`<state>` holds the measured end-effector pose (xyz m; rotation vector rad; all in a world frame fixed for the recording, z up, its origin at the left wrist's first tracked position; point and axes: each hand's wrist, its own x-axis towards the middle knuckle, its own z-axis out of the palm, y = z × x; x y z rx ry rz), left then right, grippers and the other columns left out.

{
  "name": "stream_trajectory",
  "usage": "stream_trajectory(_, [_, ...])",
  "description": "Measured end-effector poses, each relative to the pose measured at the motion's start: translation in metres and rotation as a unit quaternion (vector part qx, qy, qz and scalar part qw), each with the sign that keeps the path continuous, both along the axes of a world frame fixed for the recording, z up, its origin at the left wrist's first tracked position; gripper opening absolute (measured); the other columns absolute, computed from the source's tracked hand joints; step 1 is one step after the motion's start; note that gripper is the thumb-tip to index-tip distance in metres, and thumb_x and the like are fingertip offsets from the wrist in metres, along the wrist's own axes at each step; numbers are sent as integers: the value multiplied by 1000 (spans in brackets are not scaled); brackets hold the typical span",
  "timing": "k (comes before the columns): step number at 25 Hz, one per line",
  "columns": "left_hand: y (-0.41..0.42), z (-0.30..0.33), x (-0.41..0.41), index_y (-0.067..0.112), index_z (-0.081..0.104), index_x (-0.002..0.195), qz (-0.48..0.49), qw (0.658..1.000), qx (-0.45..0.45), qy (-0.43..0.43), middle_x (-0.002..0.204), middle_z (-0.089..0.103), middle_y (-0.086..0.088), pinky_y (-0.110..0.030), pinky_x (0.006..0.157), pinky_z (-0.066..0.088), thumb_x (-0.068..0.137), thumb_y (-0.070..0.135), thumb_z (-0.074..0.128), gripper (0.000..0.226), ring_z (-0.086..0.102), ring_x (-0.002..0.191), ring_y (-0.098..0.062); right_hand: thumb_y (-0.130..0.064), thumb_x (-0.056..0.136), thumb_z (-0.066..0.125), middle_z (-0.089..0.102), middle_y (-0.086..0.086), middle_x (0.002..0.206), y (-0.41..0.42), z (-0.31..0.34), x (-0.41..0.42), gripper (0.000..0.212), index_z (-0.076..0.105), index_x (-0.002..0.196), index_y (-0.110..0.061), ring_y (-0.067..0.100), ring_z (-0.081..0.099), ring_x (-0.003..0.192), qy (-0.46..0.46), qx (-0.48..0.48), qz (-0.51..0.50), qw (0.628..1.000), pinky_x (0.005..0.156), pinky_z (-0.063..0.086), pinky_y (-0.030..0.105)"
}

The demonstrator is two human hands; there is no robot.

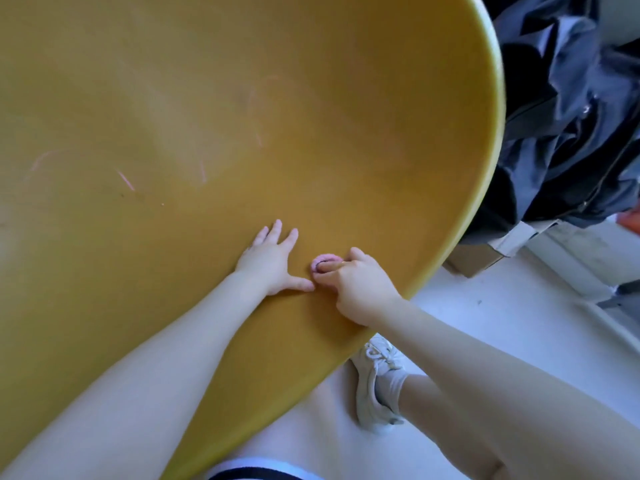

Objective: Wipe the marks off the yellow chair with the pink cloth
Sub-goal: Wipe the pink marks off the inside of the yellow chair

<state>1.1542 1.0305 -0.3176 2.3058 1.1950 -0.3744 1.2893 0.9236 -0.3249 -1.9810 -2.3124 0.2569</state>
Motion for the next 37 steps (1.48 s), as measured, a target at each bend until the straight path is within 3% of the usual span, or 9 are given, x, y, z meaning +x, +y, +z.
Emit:
stream_trajectory(4, [-2,-1,-1,32,1,150,17,1000,-17,-7,158,-14,-1,-38,119,10,72,61,66,105,-7,146,-22,-7,61,26,67,-13,82,-7,41,61,21,37,55,-24,20,29,65,-76,92,-68,991,58,23,29])
stream_trajectory(7, [-5,-4,-4,34,3,149,15,1000,-15,-13,158,-13,-1,-39,119,9,75,61,62,99,-7,146,-23,-5,59,31,66,-1,71,-8,69,93,24,47,50,-21,25,38,61,-121,166,-187,961,56,26,29])
stream_trajectory(10, [-7,-7,-7,35,7,149,11,1000,-8,-16,158,-11,-1,-39,119,7,82,61,52,85,-6,146,-23,-3,42,50,65,-1,62,-15,44,40,12,53,46,-13,22,39,51,-103,156,-138,973,52,25,26])
stream_trajectory(15, [-2,-3,-10,38,14,148,8,1000,-19,-21,159,-8,-1,-39,118,9,97,49,29,54,-4,146,-23,-7,60,33,69,-19,85,-44,0,-36,37,66,68,-23,17,26,62,-28,102,-23,994,54,22,25])
stream_trajectory(20, [-11,1,-4,40,5,148,28,999,-13,22,159,-10,1,-41,116,16,88,64,34,71,-3,146,-23,3,77,34,58,-15,113,-8,53,51,30,46,77,-24,22,33,82,-188,-13,-37,981,64,21,29])
stream_trajectory(24, [-14,1,9,40,2,148,48,997,35,44,159,-6,-2,-44,114,18,79,73,42,86,3,145,-28,2,61,27,66,3,74,11,69,95,41,65,67,-10,24,50,62,-314,120,-185,923,53,31,25])
stream_trajectory(30, [-2,6,29,40,18,146,87,992,76,45,150,19,-9,-41,108,27,80,67,49,78,26,132,-34,-4,84,41,54,-12,126,12,25,24,30,63,97,-20,20,25,79,-75,-36,-50,995,64,17,28])
stream_trajectory(34, [4,5,47,24,26,147,51,984,167,16,148,23,-8,-39,107,29,98,37,37,52,30,131,-29,-1,85,39,53,-9,126,44,50,72,31,59,99,-20,26,39,99,-172,-21,-62,983,66,19,29])
stream_trajectory(37, [17,5,58,18,19,149,39,988,152,1,158,3,-2,-40,114,19,98,40,36,58,13,143,-24,0,89,33,49,1,127,77,83,126,35,53,115,-11,28,36,110,-263,53,-114,956,74,22,33])
